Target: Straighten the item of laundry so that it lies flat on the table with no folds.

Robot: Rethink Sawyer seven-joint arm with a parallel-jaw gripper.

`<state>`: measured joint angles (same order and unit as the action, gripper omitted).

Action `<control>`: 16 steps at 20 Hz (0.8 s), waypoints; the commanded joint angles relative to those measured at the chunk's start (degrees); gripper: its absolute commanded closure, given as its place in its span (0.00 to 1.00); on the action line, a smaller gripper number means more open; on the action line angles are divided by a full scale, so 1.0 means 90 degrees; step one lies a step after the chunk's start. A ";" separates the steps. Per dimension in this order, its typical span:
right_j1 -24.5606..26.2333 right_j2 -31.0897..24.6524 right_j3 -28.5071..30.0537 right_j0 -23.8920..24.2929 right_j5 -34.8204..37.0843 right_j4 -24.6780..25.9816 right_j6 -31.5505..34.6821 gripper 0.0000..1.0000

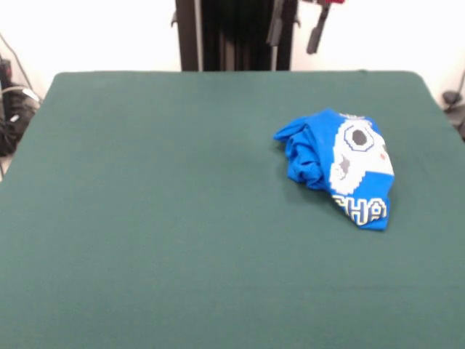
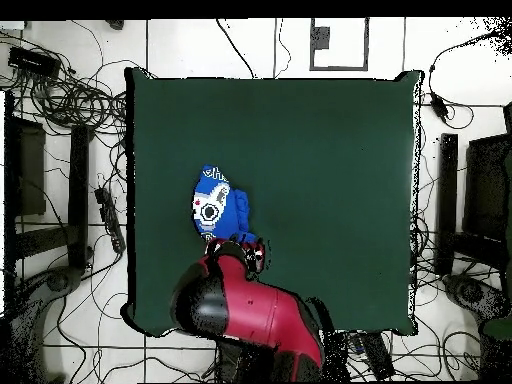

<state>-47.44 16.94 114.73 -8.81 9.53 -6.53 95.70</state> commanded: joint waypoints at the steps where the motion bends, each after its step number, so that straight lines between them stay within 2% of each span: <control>1: 0.0607 -0.1380 0.0674 0.0351 -0.0794 -0.0260 0.1611 0.00; 8: 0.0933 -0.2051 0.0988 0.0698 -0.1337 -0.0400 0.1972 0.00; 16: 0.1042 -0.1958 0.1016 0.0440 -0.1556 -0.0626 0.2090 0.00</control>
<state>-41.80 7.00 119.99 -3.22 -2.41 -7.23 95.71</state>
